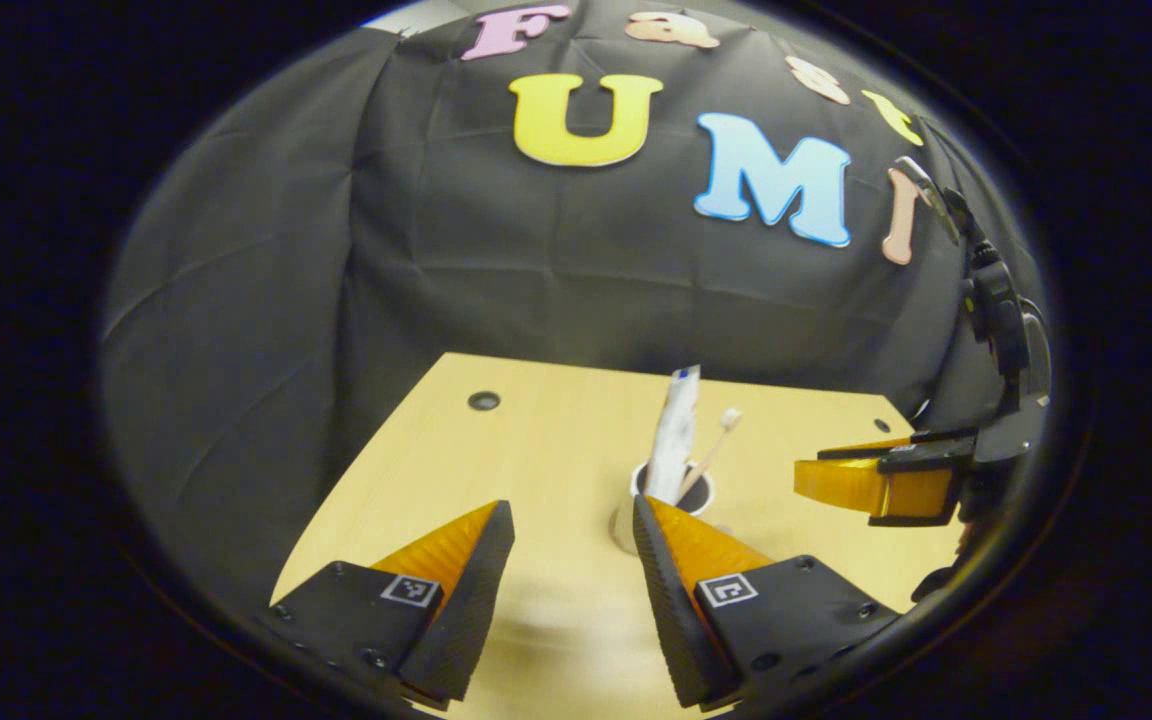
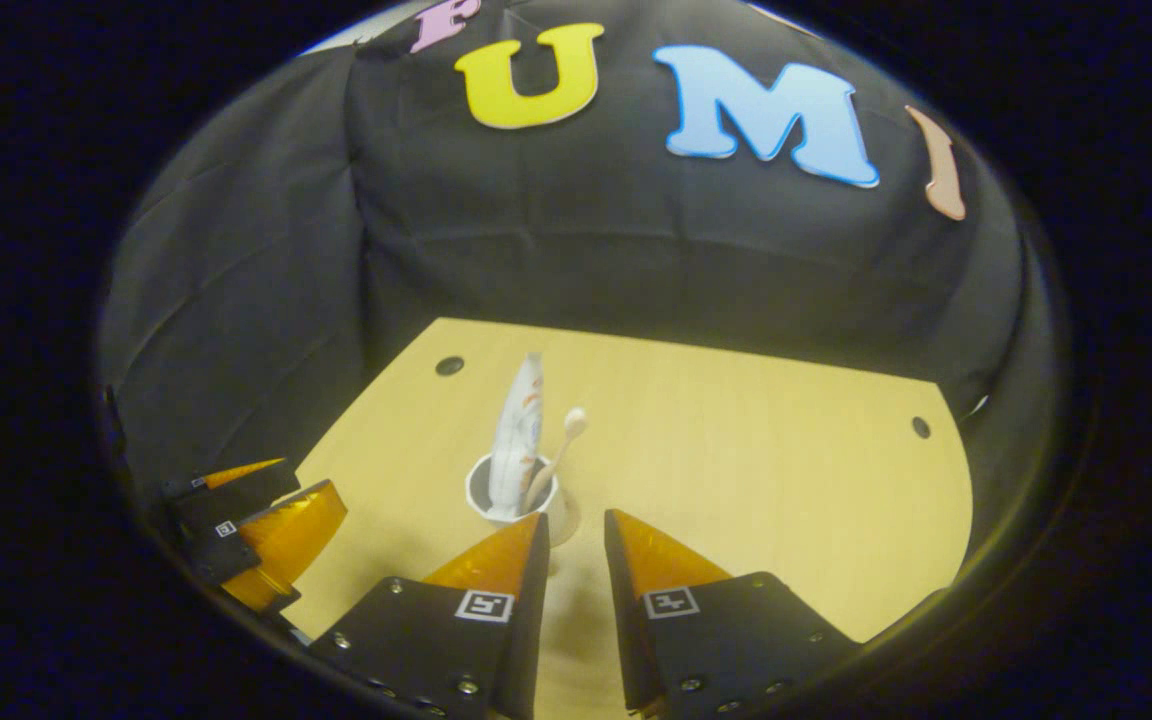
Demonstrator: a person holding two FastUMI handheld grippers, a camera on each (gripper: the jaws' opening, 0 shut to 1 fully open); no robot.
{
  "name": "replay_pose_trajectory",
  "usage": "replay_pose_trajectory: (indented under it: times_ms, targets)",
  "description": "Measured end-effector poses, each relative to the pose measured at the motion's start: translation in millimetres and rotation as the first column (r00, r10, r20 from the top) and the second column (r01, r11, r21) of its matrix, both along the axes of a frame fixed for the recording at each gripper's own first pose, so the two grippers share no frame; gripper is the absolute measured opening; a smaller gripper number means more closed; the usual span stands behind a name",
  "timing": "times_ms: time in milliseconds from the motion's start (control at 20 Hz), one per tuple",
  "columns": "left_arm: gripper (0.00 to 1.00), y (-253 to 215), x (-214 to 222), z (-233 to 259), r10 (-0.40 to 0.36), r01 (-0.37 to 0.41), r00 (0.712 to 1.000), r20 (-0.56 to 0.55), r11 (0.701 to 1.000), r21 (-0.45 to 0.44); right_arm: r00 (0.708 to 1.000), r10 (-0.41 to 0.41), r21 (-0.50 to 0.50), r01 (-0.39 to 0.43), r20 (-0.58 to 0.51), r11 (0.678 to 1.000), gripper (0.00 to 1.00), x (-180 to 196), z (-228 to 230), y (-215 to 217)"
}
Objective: Put the toothbrush and toothpaste on the desktop into the cup, then pick up the cup and place it on the coaster on the desktop.
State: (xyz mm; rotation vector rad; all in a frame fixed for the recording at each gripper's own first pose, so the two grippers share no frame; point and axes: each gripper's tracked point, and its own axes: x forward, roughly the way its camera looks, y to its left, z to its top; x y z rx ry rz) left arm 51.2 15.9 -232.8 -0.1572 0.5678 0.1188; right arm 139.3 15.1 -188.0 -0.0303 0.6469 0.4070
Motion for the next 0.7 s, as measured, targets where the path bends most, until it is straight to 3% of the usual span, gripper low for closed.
replay_pose_trajectory:
  times_ms: [50, 100, 200, 300, 350, 400, 450, 550, 700]
  targets:
    - [0.79, -10, 6, 16, -0.013, 0.013, 0.999, 0.037, 1.000, 0.003, 0.998, -0.033, 0.017, 0.032, 0.050, 0.999, 0.32, 1, 17, -12]
    - [0.84, -20, 10, 33, -0.027, 0.027, 0.997, 0.076, 1.000, 0.001, 0.993, -0.067, 0.036, 0.063, 0.098, 0.997, 0.32, 3, 32, -22]
    - [0.79, -38, 22, 67, -0.044, 0.044, 0.988, 0.148, 0.999, 0.001, 0.975, -0.123, 0.078, 0.110, 0.184, 0.991, 0.31, 2, 61, -42]
    - [0.83, -54, 29, 96, -0.065, 0.065, 0.976, 0.209, 0.998, 0.007, 0.962, -0.138, 0.101, 0.117, 0.235, 0.988, 0.46, -2, 85, -56]
    - [0.89, -62, 32, 110, -0.083, 0.084, 0.967, 0.240, 0.996, 0.009, 0.955, -0.142, 0.105, 0.118, 0.262, 0.987, 0.62, -3, 95, -62]
    - [0.92, -71, 34, 124, -0.104, 0.104, 0.957, 0.272, 0.994, 0.013, 0.946, -0.143, 0.111, 0.116, 0.290, 0.987, 0.54, -6, 105, -68]
    - [0.91, -80, 34, 135, -0.124, 0.123, 0.946, 0.301, 0.992, 0.022, 0.938, -0.146, 0.127, 0.111, 0.314, 0.986, 0.63, -8, 116, -71]
    - [0.92, -89, 37, 155, -0.147, 0.138, 0.923, 0.355, 0.989, 0.049, 0.912, -0.179, 0.141, 0.136, 0.368, 0.981, 0.95, -8, 129, -79]
    - [0.92, -89, 34, 176, -0.138, 0.109, 0.899, 0.415, 0.990, 0.093, 0.865, -0.214, 0.150, 0.162, 0.453, 0.975, 0.95, -9, 153, -88]
